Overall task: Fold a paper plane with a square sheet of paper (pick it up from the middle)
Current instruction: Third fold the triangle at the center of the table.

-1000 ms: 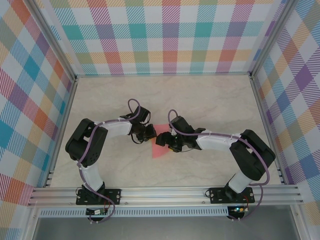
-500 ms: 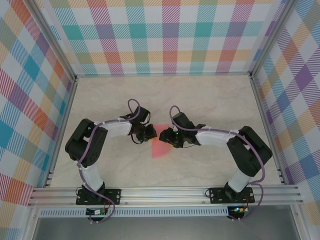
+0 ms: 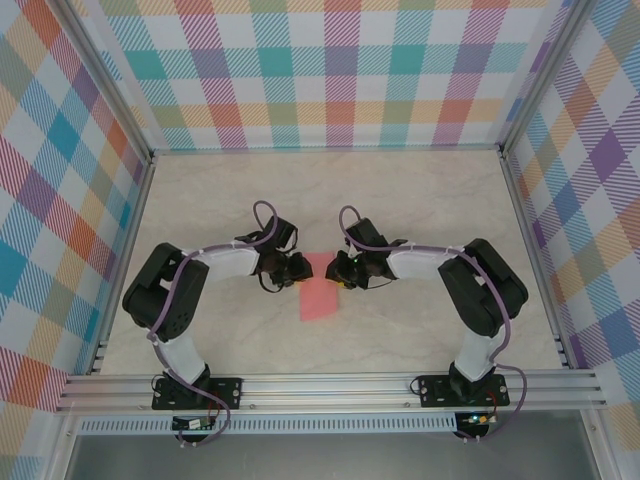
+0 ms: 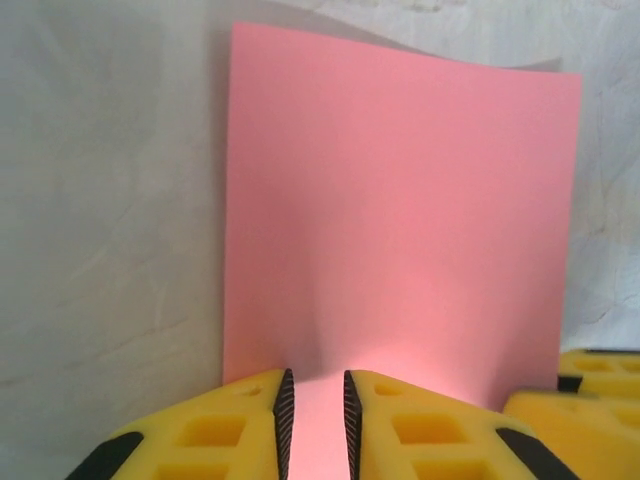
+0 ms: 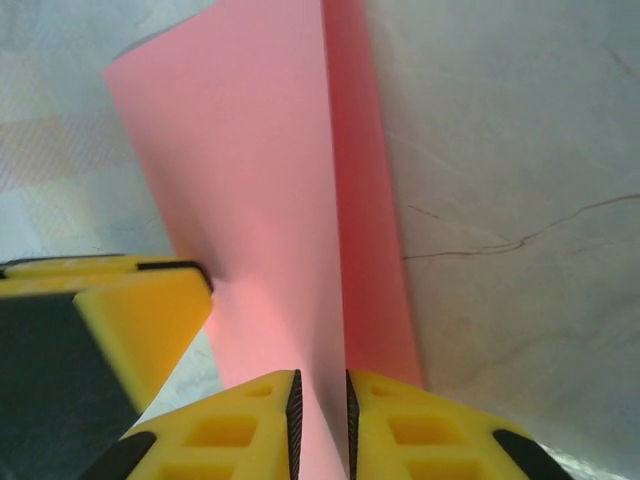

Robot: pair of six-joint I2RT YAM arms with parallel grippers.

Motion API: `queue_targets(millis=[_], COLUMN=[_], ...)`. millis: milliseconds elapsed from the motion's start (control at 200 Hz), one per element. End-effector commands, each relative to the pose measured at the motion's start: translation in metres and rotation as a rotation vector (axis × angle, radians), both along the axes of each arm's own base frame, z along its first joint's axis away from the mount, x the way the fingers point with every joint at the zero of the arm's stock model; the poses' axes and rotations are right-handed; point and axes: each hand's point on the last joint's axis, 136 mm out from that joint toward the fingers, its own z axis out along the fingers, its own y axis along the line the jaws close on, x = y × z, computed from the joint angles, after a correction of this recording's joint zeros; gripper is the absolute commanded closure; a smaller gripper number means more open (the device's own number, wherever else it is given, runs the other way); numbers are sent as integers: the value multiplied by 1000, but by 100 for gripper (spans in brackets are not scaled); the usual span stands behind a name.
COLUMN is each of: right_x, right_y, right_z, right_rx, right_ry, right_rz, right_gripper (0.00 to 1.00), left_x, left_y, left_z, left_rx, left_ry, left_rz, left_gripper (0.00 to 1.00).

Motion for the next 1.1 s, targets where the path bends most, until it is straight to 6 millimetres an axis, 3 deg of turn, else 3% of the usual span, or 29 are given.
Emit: queue_targets(millis=[0, 155, 335, 545, 620, 840, 1095], right_x=[1, -2, -6, -8, -9, -9, -8], right_y=[3, 2, 0, 0, -1, -1, 0], right_z=[2, 2, 5, 6, 6, 6, 5], right_rx=[28, 57, 64, 46, 33, 32, 30], right_ry=[15, 43, 74, 101, 107, 111, 113], right_rz=[-2, -56, -105, -96, -96, -94, -90], right_gripper=[85, 89, 89, 88, 88, 87, 87], left_x=[-9, -17, -41, -81, -97, -119, -134], left_y=[9, 16, 22, 9, 0, -12, -60], left_z=[16, 38, 60, 89, 93, 74, 48], left_rx=[11, -12, 10, 78, 92, 216, 435], left_ry=[-58, -146, -274, -567, -699, -754, -783], left_rz=[-18, -29, -106, -321, -417, -560, -782], left_gripper=[72, 63, 55, 52, 40, 37, 44])
